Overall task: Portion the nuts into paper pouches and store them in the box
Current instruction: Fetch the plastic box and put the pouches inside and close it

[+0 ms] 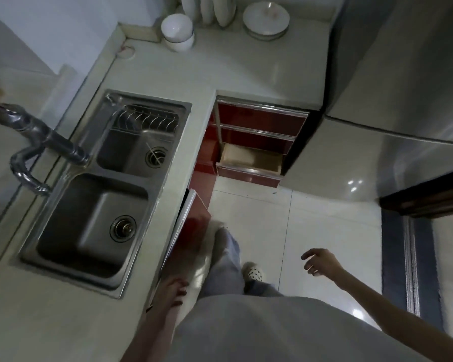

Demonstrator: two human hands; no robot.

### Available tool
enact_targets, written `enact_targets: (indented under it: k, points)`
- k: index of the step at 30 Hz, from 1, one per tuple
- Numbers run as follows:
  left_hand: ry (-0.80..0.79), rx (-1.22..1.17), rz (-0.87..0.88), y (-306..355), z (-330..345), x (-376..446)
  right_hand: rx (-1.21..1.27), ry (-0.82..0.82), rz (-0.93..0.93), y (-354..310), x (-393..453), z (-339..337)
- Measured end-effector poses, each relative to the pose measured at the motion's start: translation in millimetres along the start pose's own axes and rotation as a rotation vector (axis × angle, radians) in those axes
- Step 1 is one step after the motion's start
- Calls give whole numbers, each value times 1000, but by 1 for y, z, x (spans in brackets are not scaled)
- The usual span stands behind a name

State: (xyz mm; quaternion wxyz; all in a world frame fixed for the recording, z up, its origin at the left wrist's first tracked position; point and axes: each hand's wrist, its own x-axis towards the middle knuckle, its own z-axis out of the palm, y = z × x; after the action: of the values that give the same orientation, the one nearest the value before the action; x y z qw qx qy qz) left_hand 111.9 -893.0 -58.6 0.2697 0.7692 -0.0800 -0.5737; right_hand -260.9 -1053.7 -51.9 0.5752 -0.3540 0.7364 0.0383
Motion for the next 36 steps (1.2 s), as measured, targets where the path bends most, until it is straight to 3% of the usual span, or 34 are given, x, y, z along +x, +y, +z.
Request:
enact_targets:
  k: [4,15,18,32,36]
  points:
    - [43,-47,-71,32,1,38,-81,2,-99,-86,32,-9]
    - [131,-156,150,202,-40,125,-64,-30,-124,-255,99,3]
    - [147,-214,138,244,-43,149,-61,-56,-162,-300,116,8]
    - [142,-349,160,417,-13,211,-88,-187,-469,-543,167,-3]
    - [229,-352,181,466,-10,232,-42,-224,-506,-597,180,-19]
